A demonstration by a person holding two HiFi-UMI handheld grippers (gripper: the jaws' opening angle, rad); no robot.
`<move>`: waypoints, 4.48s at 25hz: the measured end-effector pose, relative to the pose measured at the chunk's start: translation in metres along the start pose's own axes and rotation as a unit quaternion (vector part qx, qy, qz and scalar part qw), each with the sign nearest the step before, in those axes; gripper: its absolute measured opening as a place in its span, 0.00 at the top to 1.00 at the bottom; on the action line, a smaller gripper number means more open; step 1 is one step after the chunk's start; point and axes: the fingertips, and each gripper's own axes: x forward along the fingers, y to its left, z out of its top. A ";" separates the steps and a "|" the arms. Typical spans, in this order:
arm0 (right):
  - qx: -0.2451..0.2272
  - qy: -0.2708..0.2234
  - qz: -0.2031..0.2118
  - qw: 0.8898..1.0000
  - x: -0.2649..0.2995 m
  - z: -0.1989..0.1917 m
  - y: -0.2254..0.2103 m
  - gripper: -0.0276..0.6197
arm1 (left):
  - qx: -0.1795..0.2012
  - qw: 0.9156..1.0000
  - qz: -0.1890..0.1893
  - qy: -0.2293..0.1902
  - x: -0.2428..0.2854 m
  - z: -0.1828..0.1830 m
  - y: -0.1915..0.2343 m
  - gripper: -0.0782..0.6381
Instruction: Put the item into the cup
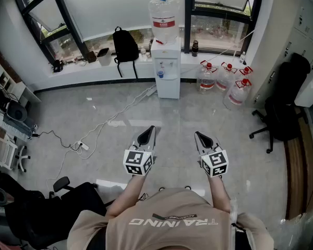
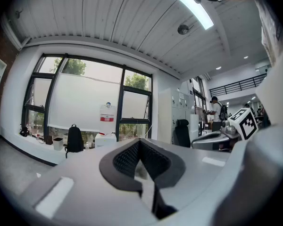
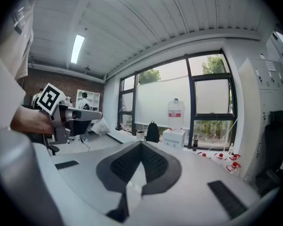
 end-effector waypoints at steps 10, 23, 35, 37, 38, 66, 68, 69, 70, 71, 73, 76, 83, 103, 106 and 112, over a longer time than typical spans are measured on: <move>-0.009 -0.003 0.011 1.000 0.030 0.013 0.014 0.94 | 0.008 1.000 -0.008 0.011 0.010 0.002 0.020 0.88; 0.002 0.028 0.005 1.000 0.074 -0.016 0.011 0.94 | -0.009 0.999 -0.019 0.041 0.028 -0.033 0.055 0.88; 0.007 0.022 0.037 0.999 0.150 -0.018 -0.085 0.94 | -0.014 0.998 0.034 0.043 0.133 -0.027 0.085 0.88; 0.012 0.026 0.057 0.998 0.161 -0.022 -0.095 0.94 | -0.004 0.998 0.039 0.044 0.150 -0.028 0.085 0.88; 0.013 0.027 0.065 0.997 0.167 -0.024 -0.101 0.94 | -0.005 0.998 0.041 0.045 0.160 -0.028 0.085 0.88; -0.031 0.051 0.094 0.994 0.339 0.000 -0.140 0.94 | -0.014 0.998 -0.012 0.053 0.295 -0.026 0.190 0.88; -0.047 0.050 0.090 0.994 0.353 0.004 -0.131 0.94 | -0.013 0.998 -0.018 0.052 0.301 -0.027 0.206 0.88; -0.045 0.048 0.087 0.994 0.360 0.006 -0.129 0.94 | -0.014 0.998 -0.020 0.052 0.305 -0.028 0.214 0.88; -0.035 0.045 0.081 0.995 0.366 0.007 -0.129 0.94 | -0.016 0.998 -0.022 0.052 0.309 -0.029 0.221 0.88; -0.022 0.041 0.074 0.996 0.372 0.008 -0.130 0.94 | -0.017 0.998 -0.023 0.051 0.312 -0.030 0.228 0.88; 0.002 0.030 0.061 0.998 0.383 0.011 -0.134 0.94 | -0.019 0.998 -0.019 0.052 0.316 -0.031 0.243 0.88; 0.011 0.021 0.049 0.999 0.398 0.020 -0.140 0.94 | -0.024 0.998 -0.017 0.055 0.323 -0.032 0.263 0.88; 0.016 0.032 0.040 0.999 0.436 0.017 -0.167 0.94 | -0.036 0.997 -0.025 0.069 0.357 -0.042 0.280 0.88; 0.019 0.041 0.086 0.995 0.544 -0.007 -0.316 0.94 | -0.045 0.996 -0.002 0.075 0.530 -0.031 0.301 0.88; 0.024 0.043 0.101 0.994 0.558 -0.012 -0.331 0.94 | -0.044 0.996 0.016 0.079 0.548 -0.035 0.311 0.88; 0.037 0.049 0.116 0.991 0.582 -0.017 -0.348 0.94 | -0.048 0.993 0.030 0.099 0.569 -0.045 0.325 0.88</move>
